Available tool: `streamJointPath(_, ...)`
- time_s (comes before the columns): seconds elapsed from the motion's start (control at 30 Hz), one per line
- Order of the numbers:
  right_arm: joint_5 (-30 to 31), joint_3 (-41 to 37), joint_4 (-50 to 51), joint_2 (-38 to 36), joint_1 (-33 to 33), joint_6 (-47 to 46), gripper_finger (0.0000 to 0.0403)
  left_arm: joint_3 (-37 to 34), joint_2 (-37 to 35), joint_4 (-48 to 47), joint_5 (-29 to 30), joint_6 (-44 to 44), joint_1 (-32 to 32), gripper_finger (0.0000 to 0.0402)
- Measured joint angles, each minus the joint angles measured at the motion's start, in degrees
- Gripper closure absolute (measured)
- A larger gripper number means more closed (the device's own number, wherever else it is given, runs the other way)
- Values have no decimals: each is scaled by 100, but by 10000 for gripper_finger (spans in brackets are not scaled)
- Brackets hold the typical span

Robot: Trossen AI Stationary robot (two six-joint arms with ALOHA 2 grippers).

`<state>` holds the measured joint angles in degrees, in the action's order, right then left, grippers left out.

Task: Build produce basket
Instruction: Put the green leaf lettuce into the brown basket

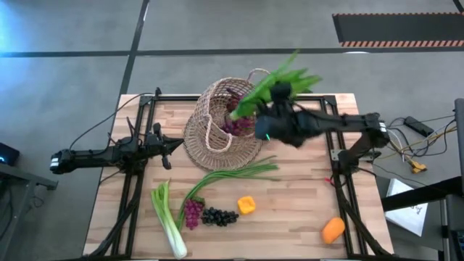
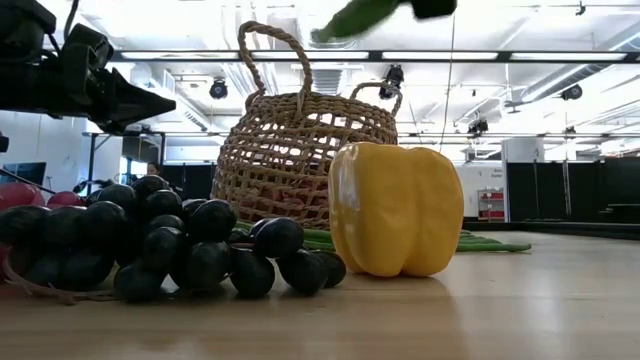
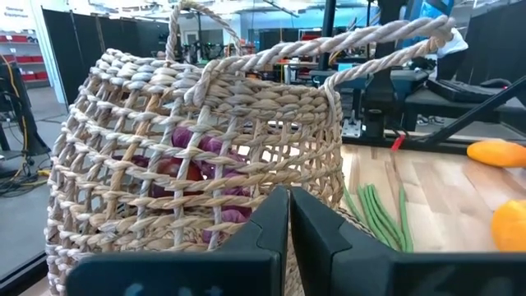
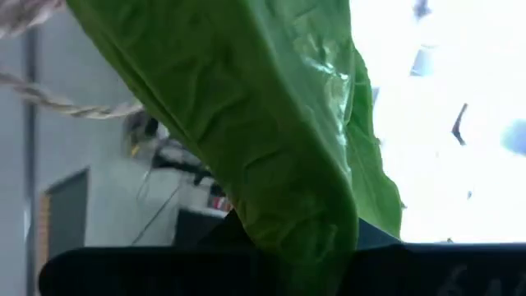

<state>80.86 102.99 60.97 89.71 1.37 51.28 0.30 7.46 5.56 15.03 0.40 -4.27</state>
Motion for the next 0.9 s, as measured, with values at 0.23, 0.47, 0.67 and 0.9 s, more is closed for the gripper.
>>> streamJointPath(0.23, -438, -187, -593, 847, -956, 1390, 374, 0, 0, -3, 1, 0, 0, 402)
streamJointPath(0.47, -1415, -157, -557, 1660, -983, 1333, 374, 0, 3, -8, 0, 0, 2, 402)
streamJointPath(0.67, -1617, -148, -413, 2003, -992, 1519, 371, 0, -3, 1, 2, 0, 1, 402)
streamJointPath(0.9, -1863, -145, -233, 1811, -983, 1164, 290, 0, -7, -7, 0, 0, 0, 402)
